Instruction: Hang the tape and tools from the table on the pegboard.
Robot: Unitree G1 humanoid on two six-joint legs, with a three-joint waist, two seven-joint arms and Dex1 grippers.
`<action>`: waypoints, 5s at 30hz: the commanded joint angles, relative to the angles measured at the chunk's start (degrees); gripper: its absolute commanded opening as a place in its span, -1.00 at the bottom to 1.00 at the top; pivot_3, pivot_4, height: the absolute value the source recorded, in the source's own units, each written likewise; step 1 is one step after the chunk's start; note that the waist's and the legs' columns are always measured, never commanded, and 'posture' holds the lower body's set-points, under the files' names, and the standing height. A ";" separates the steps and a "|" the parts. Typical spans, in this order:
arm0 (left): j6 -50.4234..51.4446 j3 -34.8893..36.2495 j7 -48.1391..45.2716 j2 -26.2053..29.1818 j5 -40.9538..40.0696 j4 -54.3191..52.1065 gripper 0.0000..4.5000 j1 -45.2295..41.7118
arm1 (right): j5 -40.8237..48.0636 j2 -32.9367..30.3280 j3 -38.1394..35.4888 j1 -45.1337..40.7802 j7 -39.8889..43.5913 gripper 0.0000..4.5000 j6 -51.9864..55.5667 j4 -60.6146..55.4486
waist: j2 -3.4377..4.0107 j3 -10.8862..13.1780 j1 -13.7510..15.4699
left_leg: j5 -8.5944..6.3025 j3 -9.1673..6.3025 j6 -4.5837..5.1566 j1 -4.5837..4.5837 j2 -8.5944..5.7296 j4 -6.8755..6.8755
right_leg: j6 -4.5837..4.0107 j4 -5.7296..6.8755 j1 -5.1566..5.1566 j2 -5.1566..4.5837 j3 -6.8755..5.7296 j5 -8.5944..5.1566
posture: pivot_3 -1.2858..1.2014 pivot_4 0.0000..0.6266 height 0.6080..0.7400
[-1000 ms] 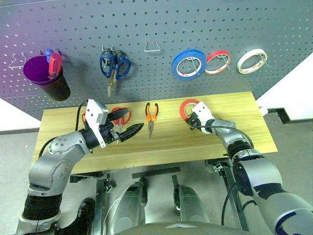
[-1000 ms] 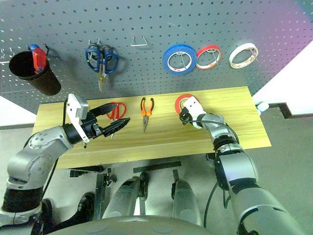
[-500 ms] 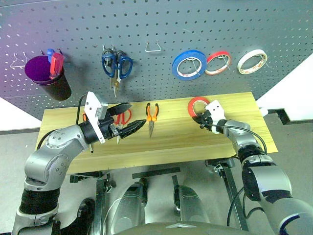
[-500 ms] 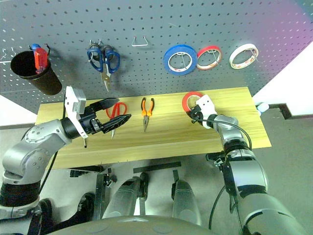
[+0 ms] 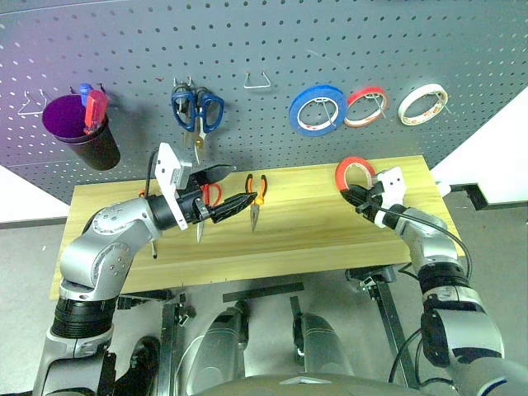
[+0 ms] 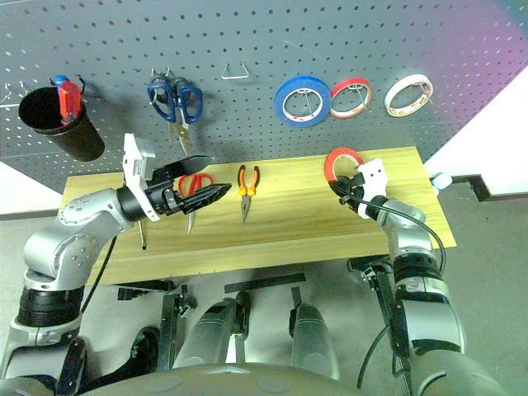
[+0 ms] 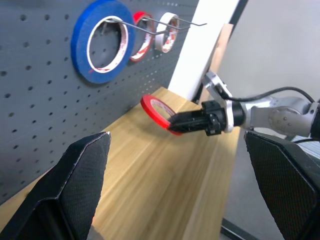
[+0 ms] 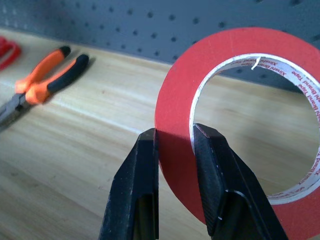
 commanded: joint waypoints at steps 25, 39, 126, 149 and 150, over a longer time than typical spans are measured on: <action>-2.57 -2.66 -4.19 -3.16 1.25 4.36 1.00 -5.10 | 16.03 0.27 -7.62 13.05 -5.99 -0.70 11.61 -34.27 | 0.04 -1.49 -2.55 | -0.04 0.01 0.11 0.01 0.04 0.49 | 0.14 0.41 0.06 0.02 0.09 0.08 | -0.12 -0.45 1.00; -3.97 -3.19 -5.26 -3.73 2.57 6.13 1.00 -6.79 | 19.33 -0.55 -8.73 12.85 -7.84 -0.70 12.82 -40.30 | 0.07 -2.68 -2.64 | -0.06 0.05 0.14 0.04 0.05 0.58 | 0.14 0.62 0.01 0.03 0.17 0.08 | -0.14 -0.51 1.00; -2.54 -0.48 -0.74 -2.58 1.93 0.48 1.00 -1.80 | 9.60 3.89 -0.66 -2.46 0.93 0.99 -1.63 -14.80 | 0.10 -3.06 -2.44 | -0.24 0.15 0.42 0.04 0.18 0.87 | 0.13 0.91 -0.05 0.12 0.30 0.08 | -0.05 -0.43 1.00; -3.03 5.60 2.34 0.80 1.19 -3.86 1.00 6.17 | 8.96 6.47 7.55 0.44 2.85 0.99 8.44 -23.19 | 0.08 -3.04 -2.16 | -0.32 0.15 0.55 0.05 0.23 0.68 | 0.10 0.87 -0.18 -0.02 0.37 0.09 | 0.02 -0.30 1.00; -2.72 6.17 2.57 1.24 0.89 -4.31 1.00 6.80 | 9.01 7.37 7.18 -0.47 1.95 0.99 8.23 -21.67 | 0.08 -3.04 -2.06 | -0.32 0.15 0.55 0.05 0.23 0.67 | 0.10 0.87 -0.19 -0.01 0.37 0.09 | 0.02 -0.29 1.00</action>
